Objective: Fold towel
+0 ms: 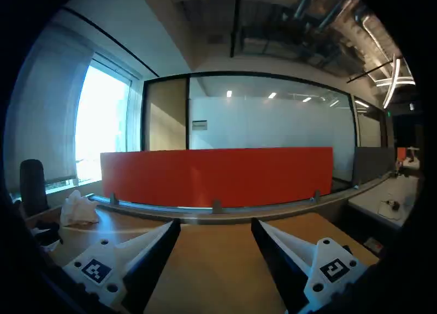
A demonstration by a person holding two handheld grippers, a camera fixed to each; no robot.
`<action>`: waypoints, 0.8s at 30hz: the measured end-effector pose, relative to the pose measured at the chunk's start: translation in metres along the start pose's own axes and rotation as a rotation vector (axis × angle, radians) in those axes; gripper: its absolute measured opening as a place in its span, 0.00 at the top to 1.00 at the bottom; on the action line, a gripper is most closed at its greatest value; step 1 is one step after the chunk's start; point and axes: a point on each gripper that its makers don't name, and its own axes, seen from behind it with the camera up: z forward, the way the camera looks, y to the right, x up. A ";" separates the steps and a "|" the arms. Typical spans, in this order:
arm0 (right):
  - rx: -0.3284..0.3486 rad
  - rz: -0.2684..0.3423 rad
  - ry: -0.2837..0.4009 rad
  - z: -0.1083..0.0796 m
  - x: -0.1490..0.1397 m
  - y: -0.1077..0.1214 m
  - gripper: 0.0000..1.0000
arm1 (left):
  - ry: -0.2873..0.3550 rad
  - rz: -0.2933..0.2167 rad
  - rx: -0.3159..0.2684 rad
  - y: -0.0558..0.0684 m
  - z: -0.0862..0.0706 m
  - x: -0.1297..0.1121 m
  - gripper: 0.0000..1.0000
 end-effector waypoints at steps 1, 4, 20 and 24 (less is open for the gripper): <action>-0.002 0.000 0.000 0.000 0.000 0.001 0.00 | 0.002 0.001 0.001 0.000 0.000 0.000 0.00; -0.007 -0.002 0.003 -0.001 0.000 0.005 0.00 | 0.006 0.002 0.004 -0.002 -0.001 0.000 0.01; -0.026 -0.008 -0.002 -0.006 -0.005 0.019 0.00 | -0.003 0.012 0.009 -0.003 -0.003 -0.009 0.00; -0.026 -0.010 0.000 -0.007 -0.004 0.020 0.00 | -0.002 0.017 0.007 -0.002 -0.002 -0.010 0.00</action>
